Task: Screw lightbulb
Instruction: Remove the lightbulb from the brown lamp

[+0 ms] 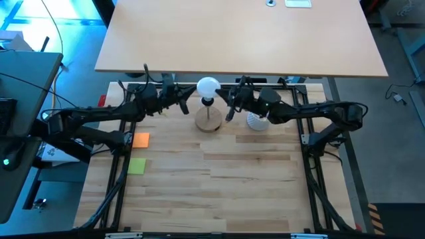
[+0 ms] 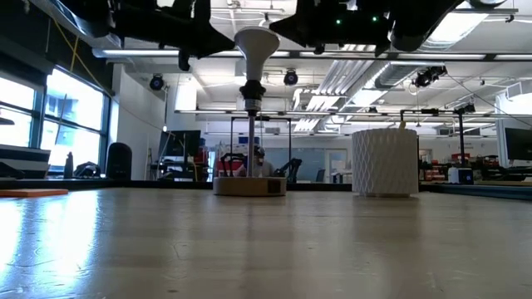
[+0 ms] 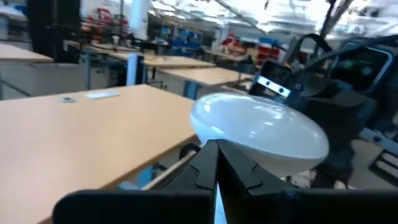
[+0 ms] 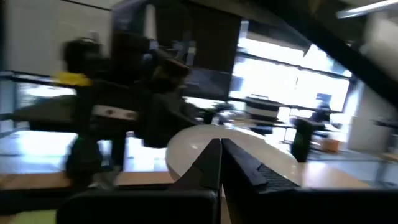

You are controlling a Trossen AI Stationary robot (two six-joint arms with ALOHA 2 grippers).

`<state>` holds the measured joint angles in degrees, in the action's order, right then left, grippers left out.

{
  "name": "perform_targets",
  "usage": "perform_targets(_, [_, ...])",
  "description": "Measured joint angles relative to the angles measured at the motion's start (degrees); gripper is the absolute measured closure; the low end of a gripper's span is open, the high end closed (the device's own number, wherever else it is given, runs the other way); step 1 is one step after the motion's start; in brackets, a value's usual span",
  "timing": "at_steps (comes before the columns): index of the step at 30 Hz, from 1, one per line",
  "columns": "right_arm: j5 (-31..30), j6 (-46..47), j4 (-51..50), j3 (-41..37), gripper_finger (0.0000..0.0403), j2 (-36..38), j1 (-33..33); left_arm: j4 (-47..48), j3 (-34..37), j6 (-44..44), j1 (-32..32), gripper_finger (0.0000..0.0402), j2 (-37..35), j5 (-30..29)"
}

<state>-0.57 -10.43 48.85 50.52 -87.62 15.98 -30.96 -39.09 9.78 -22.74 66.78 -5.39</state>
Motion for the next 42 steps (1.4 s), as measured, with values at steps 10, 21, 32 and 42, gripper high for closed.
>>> perform_targets(10, [-5.99, -2.21, 1.86, 0.07, 0.0403, -0.14, 2.28, -0.30, 0.04, 2.56, 5.25, 0.0402, 0.66, 4.41])
perform_targets(21, [-5.86, -2.29, -9.29, 0.03, 0.0403, 6.71, 2.11, 3.78, 0.00, -3.10, 4.36, 0.0401, -1.75, -9.52])
perform_targets(32, [-7.42, 4.09, -12.40, 0.07, 0.0403, 4.56, 1.11, -5.31, 0.04, -0.37, 0.56, 0.0402, 1.75, 2.56])
perform_targets(42, [-6.53, 3.03, -7.19, 0.00, 0.0403, 3.45, 6.27, -0.96, -0.04, 0.14, 8.16, 0.0402, 0.70, -0.29])
